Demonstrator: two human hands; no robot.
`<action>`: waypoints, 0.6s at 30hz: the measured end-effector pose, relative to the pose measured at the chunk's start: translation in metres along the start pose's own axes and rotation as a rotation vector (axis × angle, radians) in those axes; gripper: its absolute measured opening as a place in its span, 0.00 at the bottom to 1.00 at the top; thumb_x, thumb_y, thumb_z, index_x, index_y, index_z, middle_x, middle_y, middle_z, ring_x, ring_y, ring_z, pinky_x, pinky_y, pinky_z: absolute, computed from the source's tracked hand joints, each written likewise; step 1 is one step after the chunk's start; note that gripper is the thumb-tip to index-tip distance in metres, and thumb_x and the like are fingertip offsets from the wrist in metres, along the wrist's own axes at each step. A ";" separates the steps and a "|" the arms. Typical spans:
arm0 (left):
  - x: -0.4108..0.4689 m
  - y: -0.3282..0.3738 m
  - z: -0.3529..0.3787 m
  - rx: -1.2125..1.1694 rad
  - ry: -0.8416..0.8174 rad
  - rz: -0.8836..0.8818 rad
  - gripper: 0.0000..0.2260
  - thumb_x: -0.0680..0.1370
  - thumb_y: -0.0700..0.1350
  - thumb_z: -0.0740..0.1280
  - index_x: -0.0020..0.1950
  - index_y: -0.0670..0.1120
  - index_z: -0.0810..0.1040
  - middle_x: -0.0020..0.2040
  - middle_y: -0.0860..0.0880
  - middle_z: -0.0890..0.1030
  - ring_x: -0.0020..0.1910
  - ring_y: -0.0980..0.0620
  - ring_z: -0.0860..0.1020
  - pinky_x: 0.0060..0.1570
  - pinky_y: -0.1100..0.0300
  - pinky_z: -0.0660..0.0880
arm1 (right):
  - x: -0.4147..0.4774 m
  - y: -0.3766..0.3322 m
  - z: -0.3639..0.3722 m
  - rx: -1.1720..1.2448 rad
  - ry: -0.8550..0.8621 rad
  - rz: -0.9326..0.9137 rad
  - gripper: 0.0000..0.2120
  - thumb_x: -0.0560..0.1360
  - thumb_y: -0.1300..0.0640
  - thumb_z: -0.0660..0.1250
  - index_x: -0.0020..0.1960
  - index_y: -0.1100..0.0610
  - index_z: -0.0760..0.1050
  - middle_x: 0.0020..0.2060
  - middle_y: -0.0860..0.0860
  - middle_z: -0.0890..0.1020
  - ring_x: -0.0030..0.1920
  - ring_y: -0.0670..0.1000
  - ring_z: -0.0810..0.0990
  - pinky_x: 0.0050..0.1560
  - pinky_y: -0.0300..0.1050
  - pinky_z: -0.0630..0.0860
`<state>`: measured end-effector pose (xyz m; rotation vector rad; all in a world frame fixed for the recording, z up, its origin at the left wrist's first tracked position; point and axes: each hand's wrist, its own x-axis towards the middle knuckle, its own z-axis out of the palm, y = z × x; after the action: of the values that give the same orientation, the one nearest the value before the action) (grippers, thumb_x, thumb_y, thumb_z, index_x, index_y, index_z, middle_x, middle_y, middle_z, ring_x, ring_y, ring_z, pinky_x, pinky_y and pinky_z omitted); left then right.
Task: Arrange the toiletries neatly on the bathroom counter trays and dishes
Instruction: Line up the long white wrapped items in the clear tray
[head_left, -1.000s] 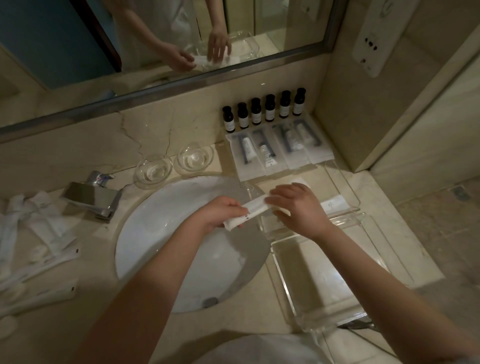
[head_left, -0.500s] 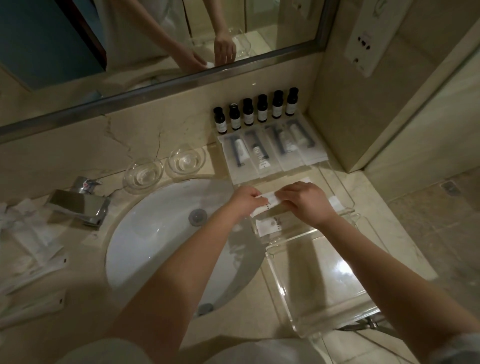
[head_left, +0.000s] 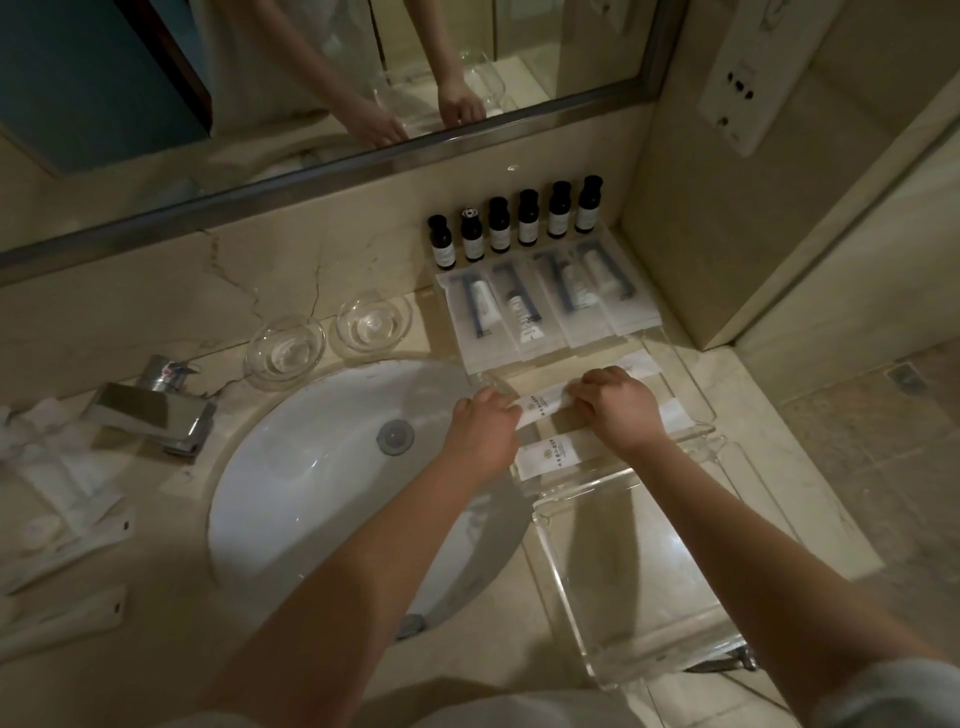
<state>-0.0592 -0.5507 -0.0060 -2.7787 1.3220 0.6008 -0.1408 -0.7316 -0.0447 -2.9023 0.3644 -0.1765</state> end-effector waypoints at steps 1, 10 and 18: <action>0.001 0.000 0.000 0.008 0.003 -0.008 0.20 0.78 0.43 0.58 0.70 0.44 0.67 0.74 0.45 0.64 0.74 0.46 0.57 0.68 0.49 0.59 | 0.004 -0.002 0.000 -0.002 -0.002 0.015 0.06 0.70 0.58 0.68 0.46 0.53 0.82 0.41 0.53 0.83 0.45 0.58 0.79 0.34 0.45 0.74; 0.009 0.002 -0.004 -0.004 -0.123 -0.075 0.27 0.81 0.50 0.54 0.77 0.43 0.50 0.79 0.48 0.49 0.78 0.48 0.46 0.73 0.42 0.49 | 0.026 -0.005 0.007 -0.055 -0.005 0.077 0.07 0.64 0.58 0.74 0.41 0.51 0.81 0.36 0.49 0.81 0.41 0.55 0.80 0.30 0.42 0.73; 0.003 0.001 -0.003 -0.065 -0.074 -0.055 0.25 0.80 0.47 0.54 0.76 0.44 0.53 0.79 0.48 0.48 0.78 0.48 0.46 0.74 0.44 0.48 | -0.009 -0.007 -0.006 0.124 0.153 -0.058 0.09 0.67 0.58 0.71 0.46 0.55 0.82 0.45 0.55 0.84 0.43 0.61 0.81 0.35 0.51 0.79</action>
<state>-0.0569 -0.5537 -0.0036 -2.8029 1.2295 0.7491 -0.1484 -0.7242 -0.0384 -2.7861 0.2834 -0.4164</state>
